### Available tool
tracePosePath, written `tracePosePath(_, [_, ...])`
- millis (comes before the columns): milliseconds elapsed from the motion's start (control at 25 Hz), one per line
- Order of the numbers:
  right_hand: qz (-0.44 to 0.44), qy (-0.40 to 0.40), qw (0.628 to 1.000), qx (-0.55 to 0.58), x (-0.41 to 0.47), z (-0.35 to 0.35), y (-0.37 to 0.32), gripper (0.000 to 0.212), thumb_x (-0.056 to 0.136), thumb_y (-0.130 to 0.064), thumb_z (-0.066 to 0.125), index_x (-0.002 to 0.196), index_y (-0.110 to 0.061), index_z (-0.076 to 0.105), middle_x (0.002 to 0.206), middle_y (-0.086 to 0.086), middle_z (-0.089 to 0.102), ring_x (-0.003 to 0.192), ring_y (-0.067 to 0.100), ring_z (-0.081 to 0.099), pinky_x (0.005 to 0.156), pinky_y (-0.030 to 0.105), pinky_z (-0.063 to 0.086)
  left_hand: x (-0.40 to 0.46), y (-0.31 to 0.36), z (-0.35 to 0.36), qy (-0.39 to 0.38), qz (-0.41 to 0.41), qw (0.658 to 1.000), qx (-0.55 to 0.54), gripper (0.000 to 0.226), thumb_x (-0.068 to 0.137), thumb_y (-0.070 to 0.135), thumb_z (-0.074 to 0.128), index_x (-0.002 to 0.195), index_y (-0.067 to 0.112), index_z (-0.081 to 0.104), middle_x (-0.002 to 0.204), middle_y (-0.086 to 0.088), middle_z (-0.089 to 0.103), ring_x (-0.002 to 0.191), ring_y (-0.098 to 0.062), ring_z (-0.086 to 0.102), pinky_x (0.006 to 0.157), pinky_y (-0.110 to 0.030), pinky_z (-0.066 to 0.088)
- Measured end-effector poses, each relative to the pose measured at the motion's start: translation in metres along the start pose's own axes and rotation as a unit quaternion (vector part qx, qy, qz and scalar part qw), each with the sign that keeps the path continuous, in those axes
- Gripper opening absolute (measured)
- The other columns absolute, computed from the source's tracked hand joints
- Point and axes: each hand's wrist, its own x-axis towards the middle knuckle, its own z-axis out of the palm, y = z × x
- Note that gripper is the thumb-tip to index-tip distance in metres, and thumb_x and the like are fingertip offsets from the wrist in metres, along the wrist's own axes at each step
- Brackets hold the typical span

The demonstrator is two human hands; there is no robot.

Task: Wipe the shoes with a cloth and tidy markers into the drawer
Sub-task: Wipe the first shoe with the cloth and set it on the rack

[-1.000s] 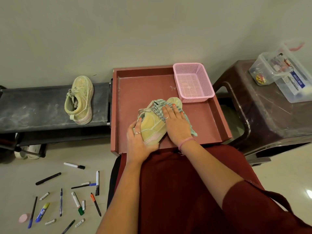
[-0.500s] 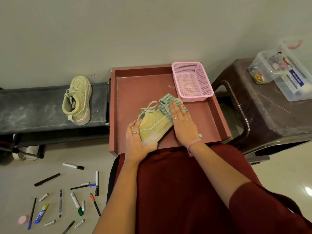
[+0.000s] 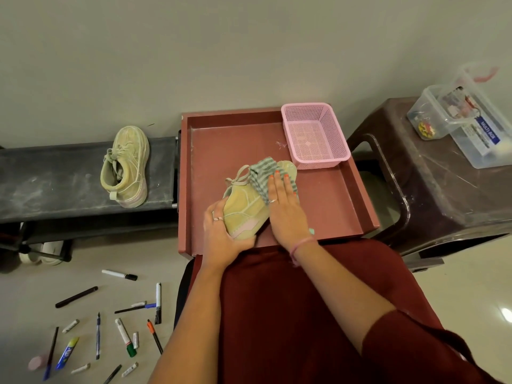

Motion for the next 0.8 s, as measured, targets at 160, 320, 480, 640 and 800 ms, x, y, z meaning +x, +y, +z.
tracePosePath(160, [0.028,-0.057,0.996,0.06,0.033,-0.018,0.019,0.07,0.089,0.009,0.029,0.151,-0.003,-0.002,0.16,0.011,-0.007,0.147,0.032,-0.011,0.121,0.037,0.004,0.001,0.0,-0.001,-0.01,0.007,1.0,0.002,0.104,0.05,0.026,0.087,0.141,0.019,0.037,0.135,0.0,0.034,0.126,-0.017,0.038,0.105,-0.031,0.035])
tracePosePath(320, [0.071,-0.053,0.99,0.113,0.0,-0.016,0.002,0.085,0.08,0.008,0.041,0.148,0.002,-0.01,0.156,0.019,-0.019,0.142,0.039,-0.022,0.119,0.043,-0.008,0.004,-0.004,-0.003,-0.022,0.042,0.999,0.025,0.102,0.049,0.036,0.079,0.141,0.022,0.037,0.139,-0.002,0.031,0.131,-0.022,0.035,0.107,-0.034,0.033])
tracePosePath(480, [-0.027,-0.061,0.995,0.075,-0.034,-0.006,-0.021,0.083,0.085,-0.003,0.046,0.15,-0.003,-0.005,0.159,0.014,-0.013,0.145,0.036,-0.016,0.12,0.046,0.005,0.011,-0.013,-0.009,-0.04,0.057,0.996,0.057,0.109,0.047,0.034,0.085,0.143,0.022,0.034,0.142,-0.002,0.03,0.132,-0.023,0.034,0.106,-0.036,0.034])
tracePosePath(640, [0.01,-0.037,0.999,0.03,-0.003,-0.019,0.017,0.067,0.093,0.003,0.03,0.152,-0.006,-0.002,0.161,0.01,-0.005,0.148,0.028,-0.006,0.12,0.042,0.013,0.013,-0.013,-0.011,-0.045,0.079,0.993,0.08,0.104,0.05,0.032,0.083,0.142,0.025,0.036,0.142,0.001,0.028,0.131,-0.021,0.033,0.103,-0.036,0.035])
tracePosePath(800, [0.062,-0.051,0.993,0.092,0.005,-0.018,0.024,0.082,0.084,0.009,0.04,0.15,-0.001,-0.007,0.158,0.015,-0.015,0.145,0.033,-0.016,0.121,0.039,0.001,0.02,-0.017,-0.018,-0.056,0.098,0.989,0.1,0.101,0.049,0.033,0.08,0.14,0.028,0.038,0.141,0.004,0.028,0.13,-0.016,0.032,0.099,-0.035,0.036])
